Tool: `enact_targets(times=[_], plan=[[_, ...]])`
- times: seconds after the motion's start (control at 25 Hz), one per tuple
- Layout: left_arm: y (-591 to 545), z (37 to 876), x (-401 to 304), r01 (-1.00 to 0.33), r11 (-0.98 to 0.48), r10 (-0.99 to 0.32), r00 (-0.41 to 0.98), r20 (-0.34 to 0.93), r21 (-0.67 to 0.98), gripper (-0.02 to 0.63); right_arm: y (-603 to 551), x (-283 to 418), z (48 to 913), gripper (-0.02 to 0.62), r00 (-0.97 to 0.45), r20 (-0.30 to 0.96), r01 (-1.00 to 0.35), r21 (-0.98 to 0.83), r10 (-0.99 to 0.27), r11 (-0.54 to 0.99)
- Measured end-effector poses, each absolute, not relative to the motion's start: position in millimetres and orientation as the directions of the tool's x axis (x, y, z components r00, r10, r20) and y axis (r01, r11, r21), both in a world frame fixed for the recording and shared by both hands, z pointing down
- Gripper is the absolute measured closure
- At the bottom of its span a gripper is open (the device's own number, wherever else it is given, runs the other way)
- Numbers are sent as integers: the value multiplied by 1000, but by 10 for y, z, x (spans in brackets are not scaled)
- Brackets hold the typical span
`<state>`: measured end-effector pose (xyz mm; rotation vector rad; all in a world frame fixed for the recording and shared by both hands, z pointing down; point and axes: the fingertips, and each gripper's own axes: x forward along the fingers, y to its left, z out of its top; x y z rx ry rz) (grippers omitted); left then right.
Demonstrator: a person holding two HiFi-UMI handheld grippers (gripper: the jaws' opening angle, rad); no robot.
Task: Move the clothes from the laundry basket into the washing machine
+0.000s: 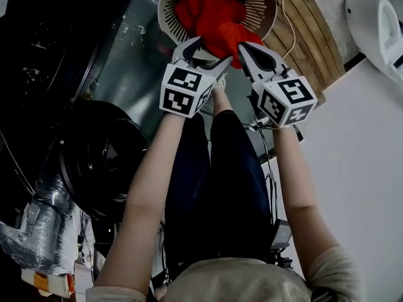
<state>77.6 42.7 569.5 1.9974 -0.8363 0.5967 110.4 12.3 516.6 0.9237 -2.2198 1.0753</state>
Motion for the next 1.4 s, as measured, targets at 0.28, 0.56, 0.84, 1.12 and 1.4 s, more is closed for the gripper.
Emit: enact_targets(times=[0.28,0.56,0.84,1.12,1.4], plan=[[569,5870,641,-771,-352,-322,632,705,530,421,238,1210,6125,391,-468,867,-779,-314,-170,542],[625,5910,554,-786,-332,-329,615,717,522,531,526,1288,6706,478,-357,934,-808,-324,28,493],[724,5917,679,-746,-373,-286,658,697,552,306,357,1016,6092,557,-673,731,-720,-613,-111,326],[438,5599,664,-731,-454,-385,677,628,510,207,282,599,4951,560,-892,431,-446,-783,-139,435],[287,4938,602,-576,-679,-385,808,447,455,212,364,360,4259,560,-970,242,-214,-819,-18,532]])
